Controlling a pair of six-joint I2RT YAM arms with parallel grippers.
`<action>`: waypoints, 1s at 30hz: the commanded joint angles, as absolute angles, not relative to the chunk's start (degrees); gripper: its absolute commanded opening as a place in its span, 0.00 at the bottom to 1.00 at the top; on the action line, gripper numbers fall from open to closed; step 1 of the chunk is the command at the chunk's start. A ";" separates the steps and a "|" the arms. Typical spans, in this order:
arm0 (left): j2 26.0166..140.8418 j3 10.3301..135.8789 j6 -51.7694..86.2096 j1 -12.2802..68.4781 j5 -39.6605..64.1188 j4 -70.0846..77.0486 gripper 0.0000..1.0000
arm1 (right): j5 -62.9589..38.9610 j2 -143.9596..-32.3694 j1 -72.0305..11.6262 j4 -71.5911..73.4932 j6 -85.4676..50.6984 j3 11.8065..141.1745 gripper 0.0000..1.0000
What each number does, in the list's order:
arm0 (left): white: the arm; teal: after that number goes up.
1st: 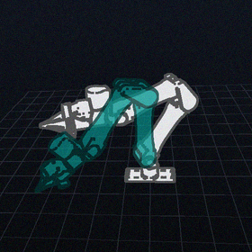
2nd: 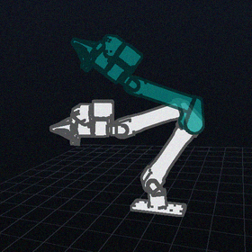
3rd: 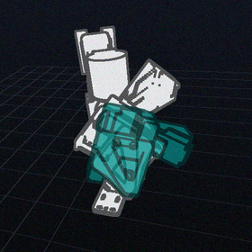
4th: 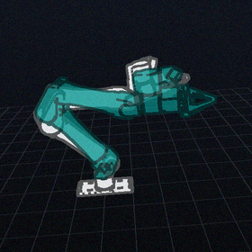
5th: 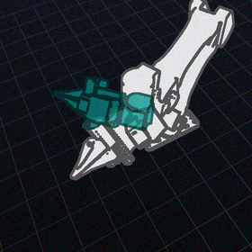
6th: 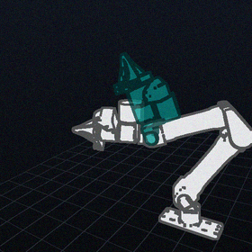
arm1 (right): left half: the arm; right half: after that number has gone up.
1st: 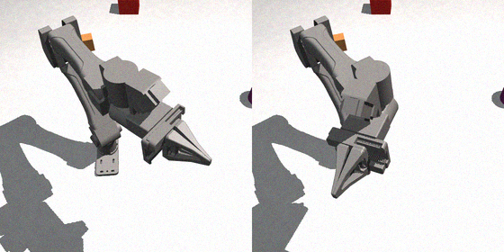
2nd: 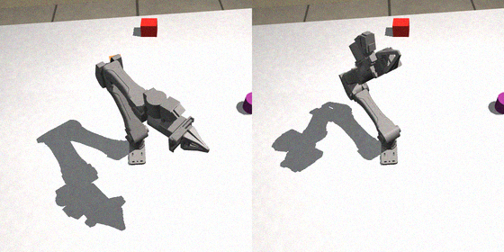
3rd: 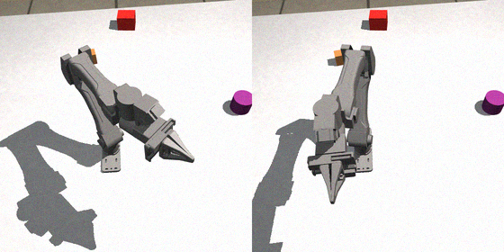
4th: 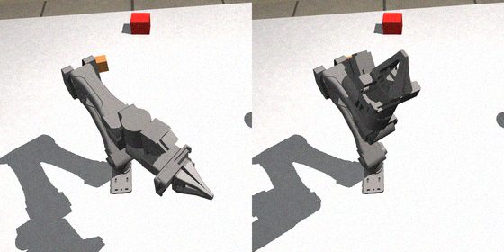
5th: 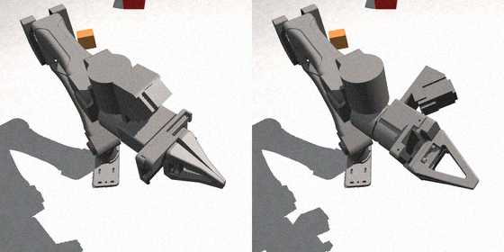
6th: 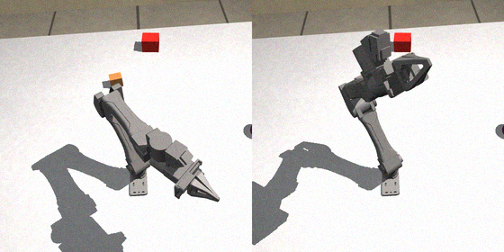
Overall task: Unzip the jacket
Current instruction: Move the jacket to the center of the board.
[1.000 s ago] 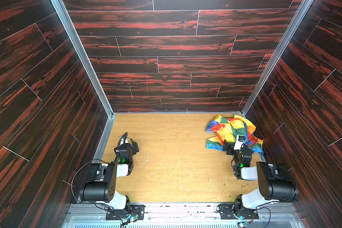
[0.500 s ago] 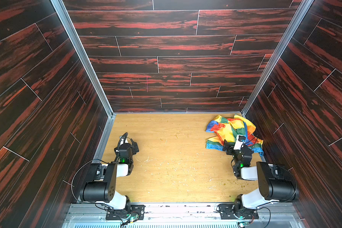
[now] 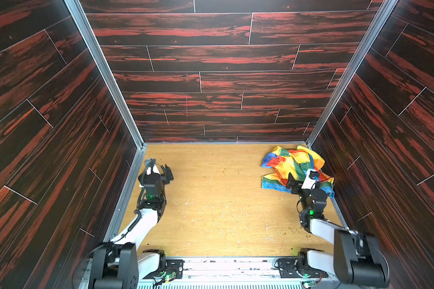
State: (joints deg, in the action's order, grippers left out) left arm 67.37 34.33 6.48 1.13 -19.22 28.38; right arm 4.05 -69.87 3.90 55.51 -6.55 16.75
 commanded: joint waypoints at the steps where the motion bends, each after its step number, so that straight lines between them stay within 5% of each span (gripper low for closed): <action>1: 67.28 40.47 11.82 1.17 -22.09 17.78 1.00 | -0.38 -66.75 4.07 45.31 -13.05 21.64 0.99; 7: 70.23 55.36 28.19 1.23 -34.07 -5.26 1.00 | 11.03 -68.41 4.10 11.17 -34.46 37.58 0.99; 14: 71.32 61.50 36.62 1.14 -32.81 -15.45 1.00 | 7.34 -71.22 5.19 8.15 -34.10 41.97 0.97; 20: 75.33 65.03 32.55 2.68 -24.86 -17.92 1.00 | -5.45 -78.34 6.30 -0.30 -30.68 51.34 0.97; 30: 81.30 67.23 29.84 10.42 -16.90 -16.79 1.00 | -2.94 -93.32 1.33 -25.44 -21.46 70.55 0.84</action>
